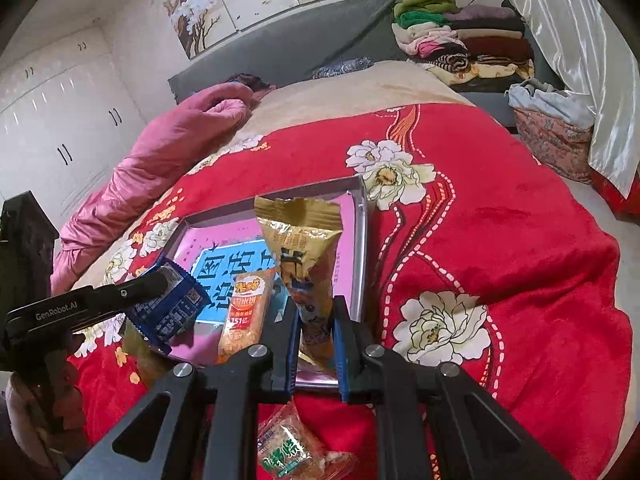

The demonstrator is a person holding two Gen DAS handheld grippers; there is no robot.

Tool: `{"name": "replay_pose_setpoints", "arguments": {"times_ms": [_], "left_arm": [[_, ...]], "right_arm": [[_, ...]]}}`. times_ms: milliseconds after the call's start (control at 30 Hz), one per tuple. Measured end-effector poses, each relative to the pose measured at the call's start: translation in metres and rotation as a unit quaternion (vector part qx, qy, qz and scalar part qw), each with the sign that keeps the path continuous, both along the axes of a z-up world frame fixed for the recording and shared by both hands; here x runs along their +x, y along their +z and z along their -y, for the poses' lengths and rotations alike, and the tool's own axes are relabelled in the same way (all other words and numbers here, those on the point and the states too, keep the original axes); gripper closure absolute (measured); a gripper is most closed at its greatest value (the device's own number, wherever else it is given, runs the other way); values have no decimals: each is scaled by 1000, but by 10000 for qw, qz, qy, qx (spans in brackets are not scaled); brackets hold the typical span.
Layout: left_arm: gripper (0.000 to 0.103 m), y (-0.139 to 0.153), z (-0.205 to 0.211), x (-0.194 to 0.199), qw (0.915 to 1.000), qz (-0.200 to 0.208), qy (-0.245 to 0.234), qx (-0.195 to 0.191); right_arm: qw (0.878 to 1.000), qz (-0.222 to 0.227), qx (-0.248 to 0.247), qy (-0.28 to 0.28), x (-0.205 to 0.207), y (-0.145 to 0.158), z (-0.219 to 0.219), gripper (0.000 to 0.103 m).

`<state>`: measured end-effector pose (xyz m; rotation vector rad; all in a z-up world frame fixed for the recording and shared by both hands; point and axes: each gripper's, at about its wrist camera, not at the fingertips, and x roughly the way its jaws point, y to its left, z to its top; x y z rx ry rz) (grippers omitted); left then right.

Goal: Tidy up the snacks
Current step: 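Carry the blue bar over the tray with the left tool while the right tool carries the gold bag there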

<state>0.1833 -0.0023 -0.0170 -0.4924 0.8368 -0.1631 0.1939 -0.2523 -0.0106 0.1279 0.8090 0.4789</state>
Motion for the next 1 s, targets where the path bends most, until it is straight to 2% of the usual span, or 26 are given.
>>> {"name": "replay_pose_setpoints", "arguments": {"times_ms": [633,1000], "left_arm": [[80,-11,3,7,10000,-73,7,18],[80,-17,-6,7,9999,-93,138,-24]], "right_arm": [[9997,-229,-20,90,15,-15,-14,87],[9989,-402,130,216,21,-23,-20,86]]}}
